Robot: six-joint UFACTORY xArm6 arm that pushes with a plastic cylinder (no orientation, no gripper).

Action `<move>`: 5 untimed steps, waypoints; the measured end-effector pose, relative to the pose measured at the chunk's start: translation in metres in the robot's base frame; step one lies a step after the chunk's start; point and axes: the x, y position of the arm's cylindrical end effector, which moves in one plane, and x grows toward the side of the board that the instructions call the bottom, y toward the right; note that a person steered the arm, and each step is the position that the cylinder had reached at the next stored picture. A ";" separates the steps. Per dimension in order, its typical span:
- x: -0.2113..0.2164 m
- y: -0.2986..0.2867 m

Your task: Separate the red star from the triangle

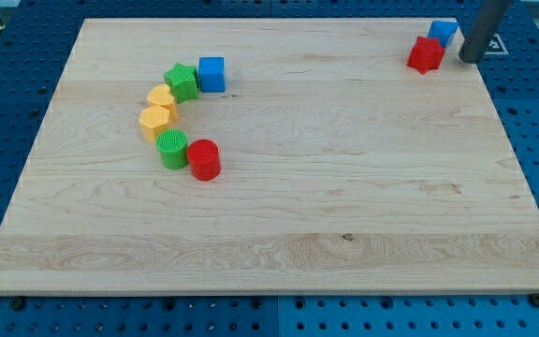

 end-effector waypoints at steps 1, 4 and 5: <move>-0.007 -0.042; 0.079 -0.111; 0.089 -0.123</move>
